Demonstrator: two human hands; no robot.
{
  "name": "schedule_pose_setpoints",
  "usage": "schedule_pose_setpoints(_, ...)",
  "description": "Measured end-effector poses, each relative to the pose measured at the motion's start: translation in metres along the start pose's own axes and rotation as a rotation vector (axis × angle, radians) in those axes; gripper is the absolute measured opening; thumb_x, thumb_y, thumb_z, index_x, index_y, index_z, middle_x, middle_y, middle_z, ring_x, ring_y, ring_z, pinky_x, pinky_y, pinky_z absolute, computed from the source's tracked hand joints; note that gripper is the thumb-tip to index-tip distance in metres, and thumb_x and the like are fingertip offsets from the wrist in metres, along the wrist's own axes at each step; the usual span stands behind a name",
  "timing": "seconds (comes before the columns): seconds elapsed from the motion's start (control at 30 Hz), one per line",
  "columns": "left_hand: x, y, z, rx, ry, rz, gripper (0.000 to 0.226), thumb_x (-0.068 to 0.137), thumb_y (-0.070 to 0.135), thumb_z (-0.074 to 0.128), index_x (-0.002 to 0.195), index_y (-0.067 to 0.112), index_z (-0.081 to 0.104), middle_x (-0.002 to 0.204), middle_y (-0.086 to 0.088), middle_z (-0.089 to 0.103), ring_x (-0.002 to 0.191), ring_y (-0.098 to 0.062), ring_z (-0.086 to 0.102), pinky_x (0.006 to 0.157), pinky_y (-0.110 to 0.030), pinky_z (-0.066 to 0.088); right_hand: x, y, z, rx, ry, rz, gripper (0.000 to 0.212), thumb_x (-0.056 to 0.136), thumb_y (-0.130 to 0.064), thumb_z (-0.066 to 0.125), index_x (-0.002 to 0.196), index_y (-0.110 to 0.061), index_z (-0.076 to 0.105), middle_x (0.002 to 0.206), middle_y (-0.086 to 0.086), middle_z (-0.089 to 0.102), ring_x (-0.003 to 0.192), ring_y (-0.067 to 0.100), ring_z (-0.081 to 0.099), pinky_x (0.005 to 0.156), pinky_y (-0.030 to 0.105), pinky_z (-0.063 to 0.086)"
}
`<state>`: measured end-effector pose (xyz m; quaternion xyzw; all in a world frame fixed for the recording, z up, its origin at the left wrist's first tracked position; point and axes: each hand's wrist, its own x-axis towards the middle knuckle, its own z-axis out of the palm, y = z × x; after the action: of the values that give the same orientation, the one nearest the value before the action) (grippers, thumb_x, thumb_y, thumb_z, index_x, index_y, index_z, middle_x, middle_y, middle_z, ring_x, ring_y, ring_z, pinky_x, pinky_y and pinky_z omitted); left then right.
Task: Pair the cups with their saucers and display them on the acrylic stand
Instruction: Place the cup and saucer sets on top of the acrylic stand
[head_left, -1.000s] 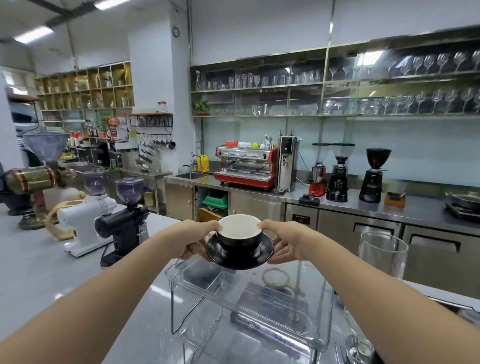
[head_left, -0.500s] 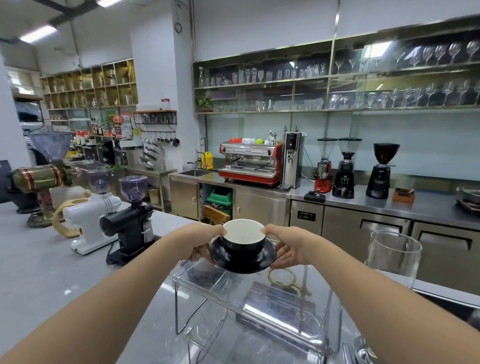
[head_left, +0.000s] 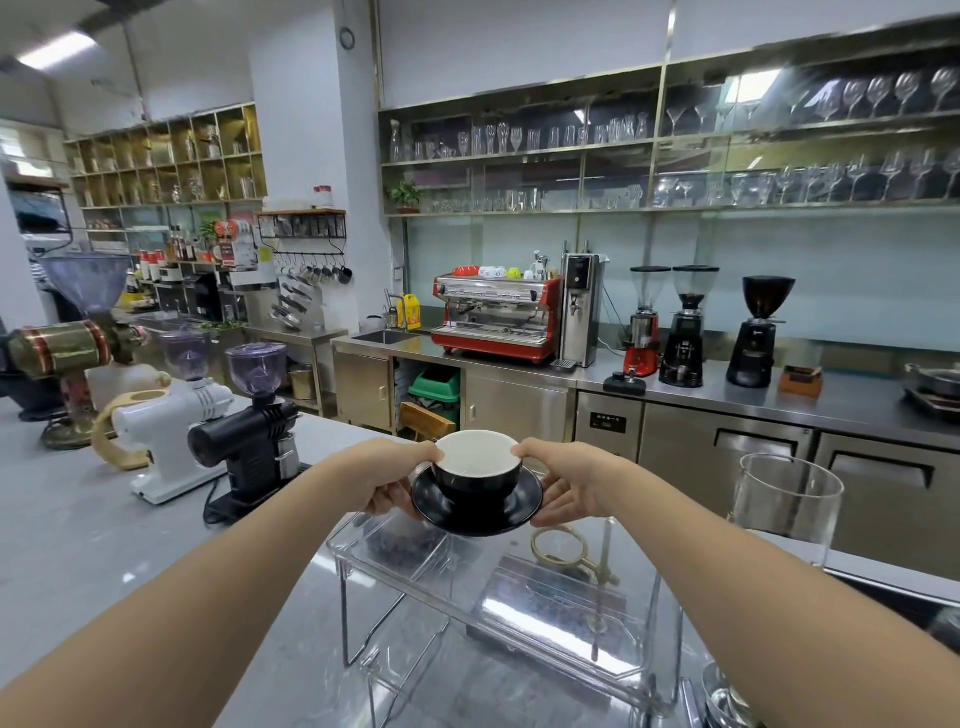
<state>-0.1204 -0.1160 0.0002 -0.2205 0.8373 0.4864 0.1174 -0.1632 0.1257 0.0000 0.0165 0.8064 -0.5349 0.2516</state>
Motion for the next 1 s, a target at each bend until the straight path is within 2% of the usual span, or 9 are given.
schedule_pose_setpoints(0.1, 0.002, -0.001, -0.002, -0.006, 0.008, -0.007, 0.037, 0.095, 0.045, 0.06, 0.1, 0.009, 0.057, 0.078, -0.021, 0.079, 0.034, -0.007, 0.028, 0.032, -0.014, 0.029, -0.001, -0.001, 0.001, 0.002, -0.009, -0.002, 0.047, 0.086, -0.048, 0.068, 0.093, -0.004, 0.055, 0.095, 0.024, 0.069, 0.069, 0.03, 0.075, 0.053, 0.031, 0.061)
schedule_pose_setpoints(0.3, 0.002, -0.002, -0.005, -0.007, 0.022, -0.004, 0.034, 0.095, 0.043, 0.061, 0.097, 0.01, 0.056, 0.075, -0.02, 0.078, 0.032, -0.007, 0.033, 0.032, -0.014, 0.03, -0.005, -0.001, 0.004, -0.008, -0.032, 0.011, 0.055, 0.088, -0.048, 0.066, 0.115, -0.003, 0.051, 0.098, 0.024, 0.067, 0.073, 0.031, 0.075, 0.056, 0.033, 0.063)
schedule_pose_setpoints(0.4, 0.001, -0.003, -0.006, -0.002, 0.04, 0.003, 0.038, 0.095, 0.045, 0.063, 0.098, 0.007, 0.057, 0.07, -0.02, 0.077, 0.031, -0.007, 0.035, 0.032, -0.014, 0.031, -0.005, -0.001, 0.005, -0.031, -0.054, 0.028, 0.066, 0.089, -0.05, 0.065, 0.129, 0.001, 0.049, 0.102, 0.026, 0.066, 0.073, 0.032, 0.075, 0.056, 0.033, 0.063)
schedule_pose_setpoints(0.57, -0.005, 0.0, -0.003, 0.05, 0.08, 0.024, 0.038, 0.096, 0.045, 0.059, 0.099, 0.008, 0.054, 0.068, -0.019, 0.077, 0.036, -0.009, 0.035, 0.034, -0.015, 0.032, -0.005, 0.0, 0.008, -0.026, -0.053, 0.029, 0.059, 0.09, -0.051, 0.063, 0.118, -0.001, 0.05, 0.096, 0.025, 0.066, 0.074, 0.032, 0.074, 0.058, 0.034, 0.064)
schedule_pose_setpoints(0.87, -0.008, 0.001, -0.001, 0.056, 0.116, 0.009, 0.041, 0.096, 0.048, 0.061, 0.09, 0.008, 0.056, 0.062, -0.016, 0.075, 0.036, -0.009, 0.036, 0.035, -0.014, 0.033, -0.003, 0.001, 0.007, -0.059, -0.052, 0.013, 0.06, 0.091, -0.054, 0.061, 0.117, -0.001, 0.052, 0.101, 0.026, 0.068, 0.075, 0.032, 0.075, 0.058, 0.034, 0.063)
schedule_pose_setpoints(1.0, -0.008, 0.001, -0.001, 0.051, 0.139, 0.01, 0.044, 0.096, 0.049, 0.061, 0.093, 0.006, 0.058, 0.055, -0.014, 0.073, 0.033, -0.009, 0.037, 0.034, -0.014, 0.033, -0.001, 0.002, 0.007, -0.078, -0.049, 0.014, 0.064, 0.09, -0.056, 0.061, 0.119, 0.001, 0.053, 0.1, 0.025, 0.069, 0.064, 0.03, 0.077, 0.054, 0.033, 0.062)
